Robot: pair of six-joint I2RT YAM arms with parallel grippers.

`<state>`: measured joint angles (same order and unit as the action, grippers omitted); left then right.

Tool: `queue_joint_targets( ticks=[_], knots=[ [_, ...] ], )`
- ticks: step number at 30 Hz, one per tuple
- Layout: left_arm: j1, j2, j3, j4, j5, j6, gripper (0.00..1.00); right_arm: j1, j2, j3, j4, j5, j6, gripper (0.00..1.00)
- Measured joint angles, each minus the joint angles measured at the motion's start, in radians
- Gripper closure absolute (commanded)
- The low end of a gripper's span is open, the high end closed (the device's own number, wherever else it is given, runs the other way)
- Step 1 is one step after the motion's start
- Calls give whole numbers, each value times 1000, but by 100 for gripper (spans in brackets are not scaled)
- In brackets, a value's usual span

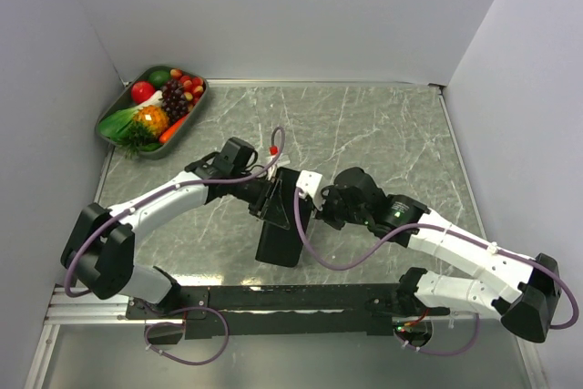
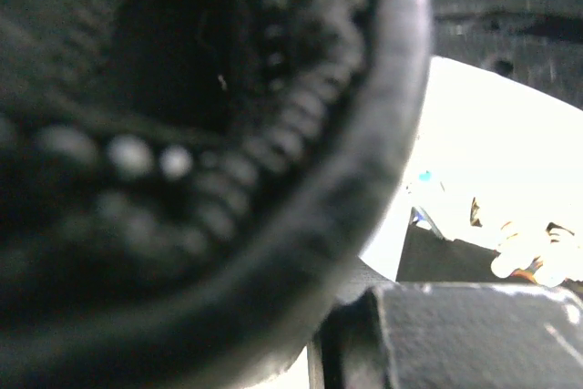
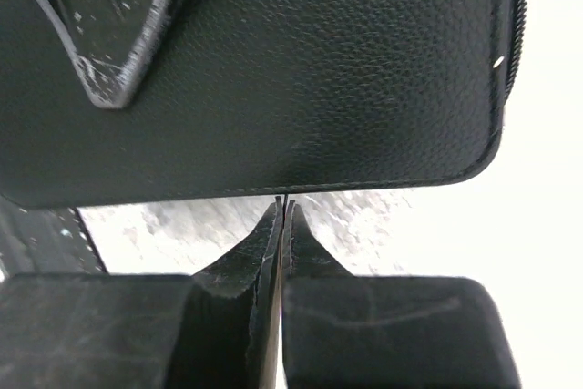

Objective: Sort the hair-cutting tools

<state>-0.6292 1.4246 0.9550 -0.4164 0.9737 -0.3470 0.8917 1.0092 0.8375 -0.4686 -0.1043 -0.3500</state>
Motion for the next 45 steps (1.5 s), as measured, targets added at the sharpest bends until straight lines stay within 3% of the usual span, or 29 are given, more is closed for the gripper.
queue_joint_targets(
  ticks=[12, 28, 37, 45],
  knots=[
    [-83, 3, -19, -63, 86, 81, 99, -9, -131, 2, -36, 140, -150, 100],
    [-244, 80, 28, -138, 111, 153, 99, -11, -184, 2, -92, -68, -229, 100],
    [-251, 98, 67, -170, 115, 147, 99, -22, -133, 31, -35, -121, -198, 100],
    [-251, 148, 76, -98, 124, 97, 99, -46, -119, 31, -37, -117, -142, 100]
  ],
)
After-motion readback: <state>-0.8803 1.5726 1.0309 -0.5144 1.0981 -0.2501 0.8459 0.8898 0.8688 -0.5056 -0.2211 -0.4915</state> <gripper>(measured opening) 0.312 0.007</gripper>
